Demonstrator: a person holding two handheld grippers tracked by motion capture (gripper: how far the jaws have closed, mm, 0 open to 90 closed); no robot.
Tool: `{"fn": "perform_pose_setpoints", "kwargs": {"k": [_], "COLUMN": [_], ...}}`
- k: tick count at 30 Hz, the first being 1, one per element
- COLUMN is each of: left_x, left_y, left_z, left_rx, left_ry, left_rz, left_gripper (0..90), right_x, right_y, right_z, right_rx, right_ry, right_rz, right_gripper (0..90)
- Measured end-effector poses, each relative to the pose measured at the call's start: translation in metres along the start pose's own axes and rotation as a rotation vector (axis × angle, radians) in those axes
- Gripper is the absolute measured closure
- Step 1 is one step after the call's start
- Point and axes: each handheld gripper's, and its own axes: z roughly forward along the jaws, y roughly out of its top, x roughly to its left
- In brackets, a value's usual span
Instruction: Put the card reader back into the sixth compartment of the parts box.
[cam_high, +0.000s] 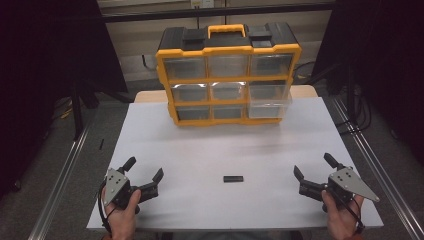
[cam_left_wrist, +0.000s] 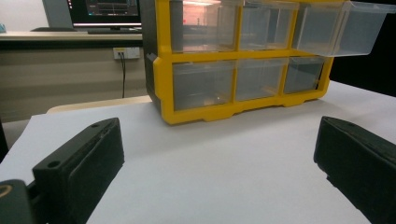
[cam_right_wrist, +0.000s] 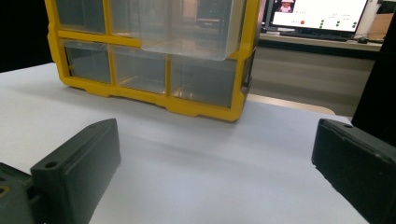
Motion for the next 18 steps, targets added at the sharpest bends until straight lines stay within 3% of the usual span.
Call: {"fn": "perform_pose_setpoints", "kwargs": {"k": [7, 18], "left_x": [-0.0007, -0.0026], "left_y": [0.0001, -0.0001], "left_z": [0.0002, 0.0009], "left_rx": [0.004, 0.008], "left_ry": [-0.008, -0.016], "left_rz": [0.017, 0.012], "left_gripper": [1.7, 1.7], "right_x": [0.0003, -0.0007], "right_y": [-0.0017, -0.0037], "right_z": [0.003, 0.0077], "right_rx": [0.024, 0.072], "right_ry": [0.073, 0.168], "right_rz": [0.014, 0.036], "right_gripper": [1.2, 0.1]}}
